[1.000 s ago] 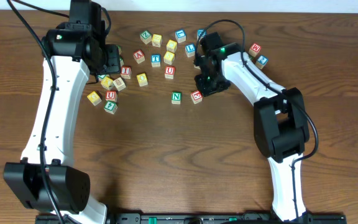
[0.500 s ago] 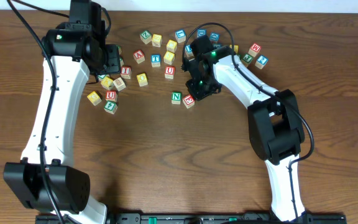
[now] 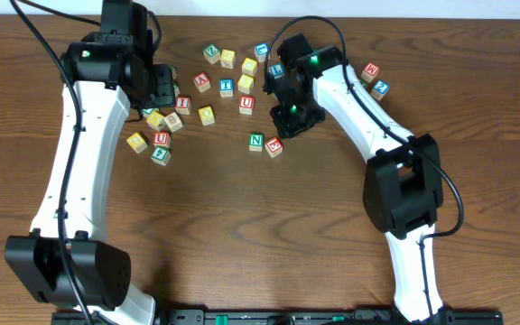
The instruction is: Spell out NEURIPS
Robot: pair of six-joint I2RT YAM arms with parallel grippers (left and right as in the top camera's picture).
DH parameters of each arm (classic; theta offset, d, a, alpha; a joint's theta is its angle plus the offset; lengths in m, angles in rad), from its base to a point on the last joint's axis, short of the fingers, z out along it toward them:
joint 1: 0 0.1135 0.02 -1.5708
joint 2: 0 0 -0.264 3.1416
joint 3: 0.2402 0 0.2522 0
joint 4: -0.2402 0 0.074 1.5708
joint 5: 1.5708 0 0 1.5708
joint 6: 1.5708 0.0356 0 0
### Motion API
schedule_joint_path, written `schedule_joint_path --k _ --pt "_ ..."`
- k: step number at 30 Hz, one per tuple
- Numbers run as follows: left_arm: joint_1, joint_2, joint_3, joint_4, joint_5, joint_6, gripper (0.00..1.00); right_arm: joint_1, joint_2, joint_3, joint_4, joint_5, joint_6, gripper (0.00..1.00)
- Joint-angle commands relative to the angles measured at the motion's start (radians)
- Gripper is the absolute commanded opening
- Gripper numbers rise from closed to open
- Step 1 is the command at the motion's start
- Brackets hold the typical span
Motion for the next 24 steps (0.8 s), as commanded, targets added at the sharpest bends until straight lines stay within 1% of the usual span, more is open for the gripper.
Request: schedule_joint_path --k 1,2,9,16,24 --pt "0.004 -0.011 0.017 0.001 -0.002 0.01 0.58 0.036 -0.001 -0.002 -0.011 -0.02 -0.007 0.04" --pt "0.004 -0.011 0.017 0.001 -0.002 0.01 0.58 0.046 -0.001 -0.003 -0.017 -0.024 -0.007 0.01" --pt "0.004 -0.011 0.017 0.001 -0.002 0.01 0.58 0.111 -0.001 -0.011 -0.021 -0.001 -0.008 0.01" --pt "0.004 -0.011 0.017 0.0 -0.002 0.01 0.58 0.118 -0.001 -0.035 -0.005 0.003 -0.006 0.01" --pt "0.004 -0.011 0.017 0.001 -0.002 0.01 0.59 0.117 -0.001 -0.115 0.054 0.004 0.015 0.01"
